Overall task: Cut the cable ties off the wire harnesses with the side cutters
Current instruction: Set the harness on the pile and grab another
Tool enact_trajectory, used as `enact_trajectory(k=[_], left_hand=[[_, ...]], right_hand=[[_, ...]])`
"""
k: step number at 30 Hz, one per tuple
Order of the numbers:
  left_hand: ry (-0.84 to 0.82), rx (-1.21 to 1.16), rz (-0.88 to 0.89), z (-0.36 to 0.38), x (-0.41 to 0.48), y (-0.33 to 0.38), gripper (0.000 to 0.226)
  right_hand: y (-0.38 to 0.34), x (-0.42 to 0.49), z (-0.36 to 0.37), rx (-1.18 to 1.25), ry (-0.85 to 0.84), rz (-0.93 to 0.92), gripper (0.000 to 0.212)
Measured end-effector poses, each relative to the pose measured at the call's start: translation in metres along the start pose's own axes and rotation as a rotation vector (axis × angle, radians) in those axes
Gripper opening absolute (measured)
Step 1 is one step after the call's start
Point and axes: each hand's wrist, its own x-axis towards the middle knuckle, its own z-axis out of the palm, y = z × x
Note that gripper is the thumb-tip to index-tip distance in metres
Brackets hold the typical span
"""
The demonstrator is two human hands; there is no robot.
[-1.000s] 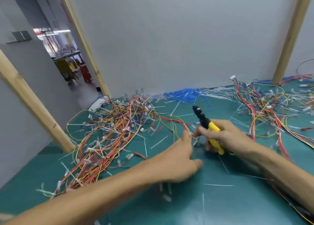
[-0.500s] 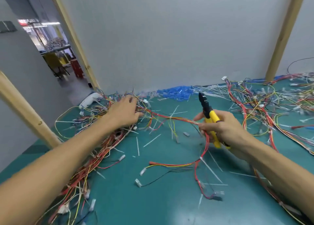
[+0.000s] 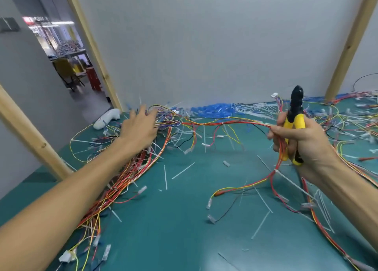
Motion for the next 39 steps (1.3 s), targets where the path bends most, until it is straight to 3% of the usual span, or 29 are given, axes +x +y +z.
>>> enact_trajectory(k=[2, 4, 6, 9, 12, 14, 18, 22, 25, 28, 32, 35, 36, 39], left_hand=[[0.191, 0.135, 0.101, -0.005, -0.012, 0.007, 0.048], [0.318, 0.205, 0.268, -0.005, -0.023, 0.017, 0.035], [0.276, 0.170, 0.401, -0.004, -0.032, 0.028, 0.034], [0.230, -0.111, 0.366, -0.004, -0.041, 0.040, 0.043], [0.321, -0.447, 0.246, -0.013, -0.034, 0.047, 0.029], [0.261, -0.459, 0.189, -0.019, -0.026, 0.055, 0.028], [-0.091, -0.130, 0.028, -0.018, -0.012, 0.078, 0.060], [-0.359, -0.069, -0.050, -0.022, -0.004, 0.087, 0.037], [-0.399, -0.155, -0.058, -0.031, 0.005, 0.080, 0.023], [-0.280, -0.274, -0.072, -0.056, 0.017, 0.058, 0.022], [0.050, -0.317, -0.123, -0.104, 0.043, 0.011, 0.021], [0.357, -0.669, -0.224, -0.114, 0.044, -0.013, 0.014], [0.385, -0.731, -0.254, -0.109, 0.040, -0.014, 0.013], [0.055, -0.531, -0.099, -0.082, 0.019, -0.009, 0.013]], right_hand=[[0.002, -0.006, 0.002, -0.050, -0.128, 0.060, 0.016], [0.002, -0.011, 0.005, -0.161, -0.361, 0.151, 0.025], [0.000, -0.019, 0.011, -0.284, -0.592, 0.192, 0.018], [0.002, -0.029, 0.017, -0.431, -0.764, 0.174, 0.014], [0.007, -0.035, 0.024, -0.491, -0.855, 0.151, 0.019], [0.009, -0.038, 0.029, -0.511, -0.875, 0.127, 0.020], [0.012, -0.041, 0.036, -0.558, -0.915, 0.074, 0.025], [0.016, -0.045, 0.038, -0.555, -0.912, 0.055, 0.021], [0.020, -0.043, 0.036, -0.542, -0.830, 0.031, 0.018], [0.025, -0.040, 0.035, -0.516, -0.683, -0.031, 0.015], [0.034, -0.035, 0.035, -0.411, -0.400, -0.029, 0.025], [0.038, -0.031, 0.035, -0.319, -0.310, 0.001, 0.029], [0.039, -0.030, 0.035, -0.315, -0.295, 0.001, 0.029], [0.040, -0.031, 0.033, -0.314, -0.283, 0.005, 0.027]])
